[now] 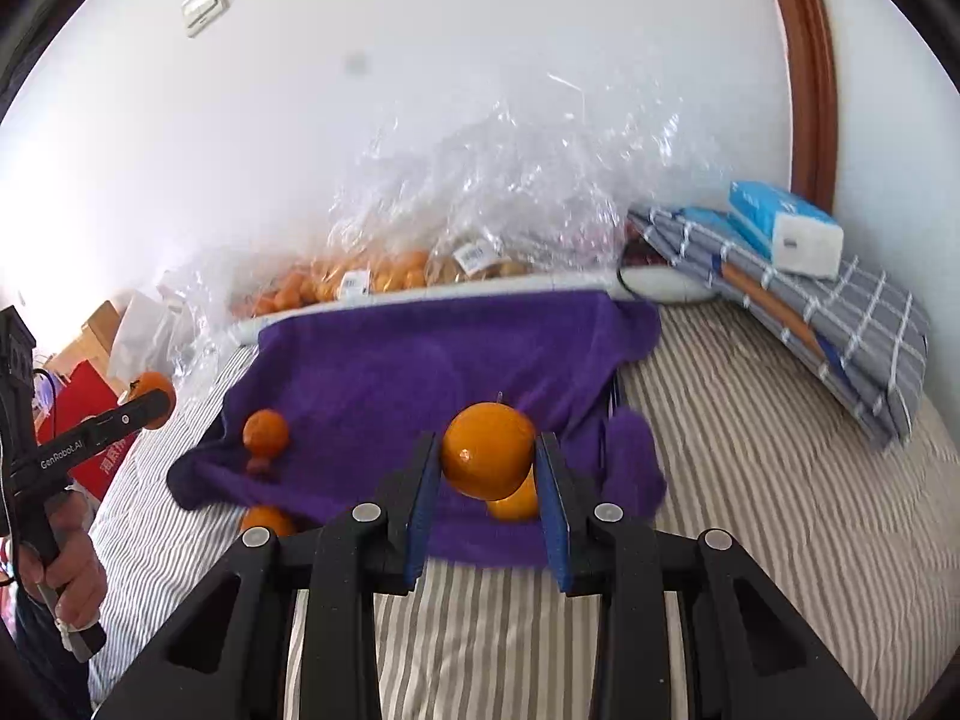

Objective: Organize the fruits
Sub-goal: 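Lower the orange onto the towel with the right gripper while the left gripper releases its orange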

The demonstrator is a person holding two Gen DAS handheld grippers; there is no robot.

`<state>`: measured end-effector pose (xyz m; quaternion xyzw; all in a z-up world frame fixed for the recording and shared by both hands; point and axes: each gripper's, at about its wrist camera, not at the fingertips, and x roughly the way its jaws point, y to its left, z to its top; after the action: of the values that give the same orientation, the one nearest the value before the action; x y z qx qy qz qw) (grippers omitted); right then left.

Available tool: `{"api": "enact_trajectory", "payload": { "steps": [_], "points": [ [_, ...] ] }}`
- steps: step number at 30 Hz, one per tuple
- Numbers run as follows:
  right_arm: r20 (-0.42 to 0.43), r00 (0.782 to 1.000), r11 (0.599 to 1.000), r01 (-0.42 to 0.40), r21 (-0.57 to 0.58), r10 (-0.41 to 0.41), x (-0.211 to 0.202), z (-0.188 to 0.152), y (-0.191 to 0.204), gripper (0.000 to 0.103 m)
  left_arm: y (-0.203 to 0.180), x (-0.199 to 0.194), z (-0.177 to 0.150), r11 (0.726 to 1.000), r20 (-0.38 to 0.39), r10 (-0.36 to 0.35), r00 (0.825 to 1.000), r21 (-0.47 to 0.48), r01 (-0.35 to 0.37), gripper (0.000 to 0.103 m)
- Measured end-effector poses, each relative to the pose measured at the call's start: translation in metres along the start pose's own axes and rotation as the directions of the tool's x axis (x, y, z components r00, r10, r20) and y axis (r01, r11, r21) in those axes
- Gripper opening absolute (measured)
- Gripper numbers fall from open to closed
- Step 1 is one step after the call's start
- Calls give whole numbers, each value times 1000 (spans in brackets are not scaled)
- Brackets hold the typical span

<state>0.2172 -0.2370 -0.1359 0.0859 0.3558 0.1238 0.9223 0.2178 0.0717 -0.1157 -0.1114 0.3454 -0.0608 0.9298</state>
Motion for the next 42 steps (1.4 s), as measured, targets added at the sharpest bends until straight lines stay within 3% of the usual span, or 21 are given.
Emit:
{"api": "enact_trajectory", "payload": {
  "steps": [9,18,26,31,34,39,42],
  "points": [
    [-22,999,999,35,-25,-36,61,45,-12,32,0,65,31,1000,-84,8,996,-22,-10,41],
    [-155,987,999,35,25,-31,110,34,-26,32,-6,110,22,999,-182,36,983,14,-34,41],
    [-191,981,998,52,38,-44,121,25,-30,32,0,122,16,998,-231,67,971,11,-66,41],
    [-184,982,997,48,66,-35,116,24,-33,34,-3,126,12,997,-244,79,967,39,-72,41],
    [-170,983,996,81,43,-72,104,27,-30,37,-6,120,13,996,-240,80,967,58,-68,42],
    [-56,991,992,124,-10,-125,56,36,-14,53,-8,90,23,997,-177,72,982,40,-66,44],
    [-14,992,992,124,-20,-125,30,35,-2,53,-9,65,23,996,-149,82,985,30,-79,44]
  ]
}}
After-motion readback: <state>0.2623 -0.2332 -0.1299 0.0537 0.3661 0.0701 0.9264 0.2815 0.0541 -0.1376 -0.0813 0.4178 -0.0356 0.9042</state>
